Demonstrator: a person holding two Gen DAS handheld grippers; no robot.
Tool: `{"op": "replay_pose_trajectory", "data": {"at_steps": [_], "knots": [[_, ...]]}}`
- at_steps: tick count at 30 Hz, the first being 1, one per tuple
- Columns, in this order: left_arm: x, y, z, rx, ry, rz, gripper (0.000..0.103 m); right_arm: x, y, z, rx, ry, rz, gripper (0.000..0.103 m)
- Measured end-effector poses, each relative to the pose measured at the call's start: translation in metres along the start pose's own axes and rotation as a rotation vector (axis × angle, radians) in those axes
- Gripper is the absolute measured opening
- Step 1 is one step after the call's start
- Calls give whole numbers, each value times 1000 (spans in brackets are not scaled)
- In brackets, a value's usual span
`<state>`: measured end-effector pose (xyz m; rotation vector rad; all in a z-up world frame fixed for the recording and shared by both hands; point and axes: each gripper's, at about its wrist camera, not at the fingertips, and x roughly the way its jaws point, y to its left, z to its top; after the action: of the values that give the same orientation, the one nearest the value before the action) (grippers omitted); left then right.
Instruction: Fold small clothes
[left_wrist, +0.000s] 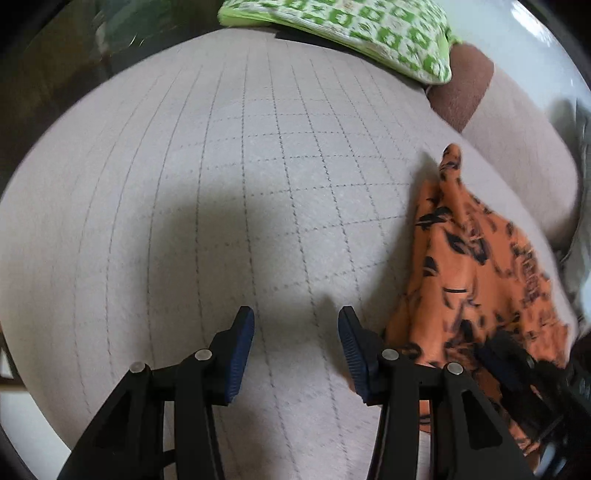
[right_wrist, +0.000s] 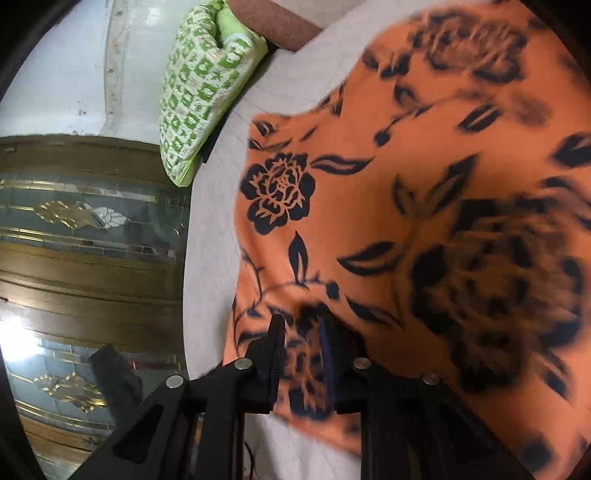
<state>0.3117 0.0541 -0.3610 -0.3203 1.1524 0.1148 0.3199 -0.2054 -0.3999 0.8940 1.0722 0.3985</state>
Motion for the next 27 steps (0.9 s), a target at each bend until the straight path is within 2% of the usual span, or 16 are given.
{"op": "replay_pose_trajectory", "data": {"at_steps": [3, 5, 6, 7, 8, 9, 11, 12, 13, 15, 17, 19, 21, 23, 27], "knots": [[-20, 0, -11, -25, -17, -75, 48, -47, 1, -10, -63, -58, -40, 23], [-34, -1, -21, -22, -43, -101, 53, -84, -8, -20, -85, -117, -60, 25], [-39, -3, -27, -14, -55, -106, 62, -107, -16, -28, -82, -169, -65, 31], [-41, -4, -31, -14, -56, -109, 67, -120, -22, -30, -74, -203, -65, 35], [-39, -4, -35, -25, -46, -118, 67, -130, -27, -32, -63, -238, -57, 43], [-34, -1, -39, -59, -21, -140, 67, -141, -34, -38, -52, -271, -43, 57], [-26, 5, -49, -153, 42, -191, 67, -155, -44, -48, -47, -331, -12, 59], [-23, 9, -59, -198, 86, -223, 67, -151, -45, -47, -51, -331, -20, 59], [-24, 8, -69, -213, 95, -247, 67, -148, -46, -46, -52, -318, -31, 59], [-33, 1, -83, -189, 50, -248, 68, -139, -51, -46, -67, -283, -62, 59], [-32, -4, -88, -190, 47, -301, 74, -127, -55, -44, -63, -253, -121, 59], [-23, -8, -80, -219, 69, -338, 84, -122, -63, -42, -36, -221, -98, 59], [-16, -12, -71, -243, 45, -366, 91, -117, -73, -44, -13, -205, -92, 59], [-13, -17, -67, -249, 6, -361, 92, -116, -83, -42, 14, -185, -85, 58], [-1, -29, -47, -201, -25, -417, 94, -114, -87, -40, 30, -176, -79, 58]]}}
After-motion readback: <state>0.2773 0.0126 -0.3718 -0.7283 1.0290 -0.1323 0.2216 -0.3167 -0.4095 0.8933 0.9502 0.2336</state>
